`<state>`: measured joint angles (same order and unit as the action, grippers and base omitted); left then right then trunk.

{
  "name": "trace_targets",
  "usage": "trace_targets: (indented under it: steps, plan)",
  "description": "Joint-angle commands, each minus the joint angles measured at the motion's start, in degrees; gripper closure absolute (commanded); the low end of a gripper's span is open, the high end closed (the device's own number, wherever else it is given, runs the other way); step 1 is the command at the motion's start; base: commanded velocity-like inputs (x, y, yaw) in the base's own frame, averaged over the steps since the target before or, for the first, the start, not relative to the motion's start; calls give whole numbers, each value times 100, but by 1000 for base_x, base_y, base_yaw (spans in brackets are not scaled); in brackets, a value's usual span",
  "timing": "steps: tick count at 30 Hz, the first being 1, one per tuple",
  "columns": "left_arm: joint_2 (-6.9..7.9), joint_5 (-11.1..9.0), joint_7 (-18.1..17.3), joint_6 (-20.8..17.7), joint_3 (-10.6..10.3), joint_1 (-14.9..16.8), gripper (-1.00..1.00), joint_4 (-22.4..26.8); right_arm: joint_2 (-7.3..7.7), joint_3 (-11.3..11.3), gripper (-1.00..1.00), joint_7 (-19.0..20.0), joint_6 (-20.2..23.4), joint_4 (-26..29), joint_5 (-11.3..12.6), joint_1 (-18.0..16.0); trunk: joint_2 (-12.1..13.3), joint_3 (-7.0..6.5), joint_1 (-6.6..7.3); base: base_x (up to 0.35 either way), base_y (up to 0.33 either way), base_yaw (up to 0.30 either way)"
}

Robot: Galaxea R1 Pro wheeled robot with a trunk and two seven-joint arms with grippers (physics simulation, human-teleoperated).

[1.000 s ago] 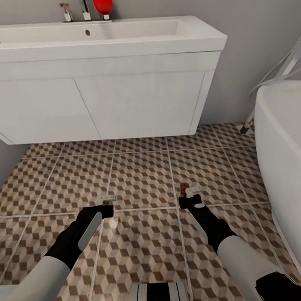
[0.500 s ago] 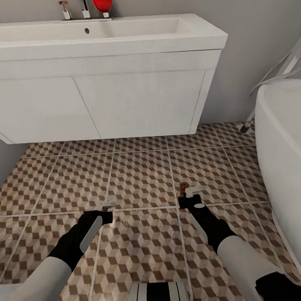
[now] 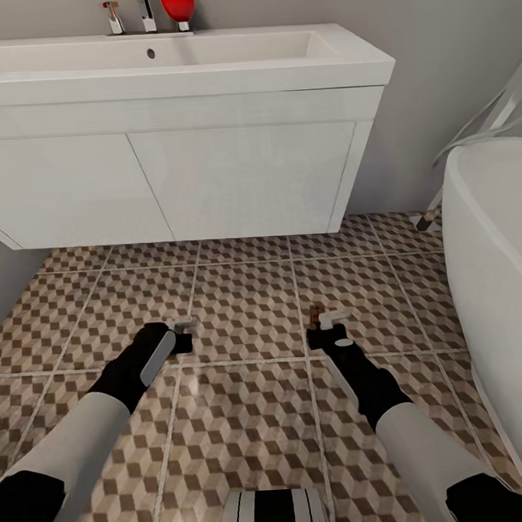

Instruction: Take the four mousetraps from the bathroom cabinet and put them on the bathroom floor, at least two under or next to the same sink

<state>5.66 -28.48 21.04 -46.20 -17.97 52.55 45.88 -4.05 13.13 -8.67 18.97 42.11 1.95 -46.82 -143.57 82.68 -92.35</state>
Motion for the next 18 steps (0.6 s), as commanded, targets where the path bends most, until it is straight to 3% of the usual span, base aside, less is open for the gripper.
trace_targets:
  steps: [1,7,10,13,18]
  plan:
    - [-3,-44,44,-47,-12,89,100,-64,-7,23,100,-39,51,18,23,-3,-2,4,1,0,0,0]
    - [-63,-77,-91,-104,12,222,100,-62,-52,28,100,-21,22,65,17,-3,-2,4,1,0,0,0]
    - [11,-80,-437,-129,-7,234,100,483,-56,37,100,-23,-124,250,19,-3,-2,4,1,0,0,0]
    - [89,-64,-547,-240,-17,237,100,1041,-53,39,100,-27,-175,381,24,-3,-2,4,1,0,0,0]
    - [164,-47,-592,-667,-22,238,100,1401,-52,40,100,-8,-196,436,32,-3,-2,4,1,0,0,0]
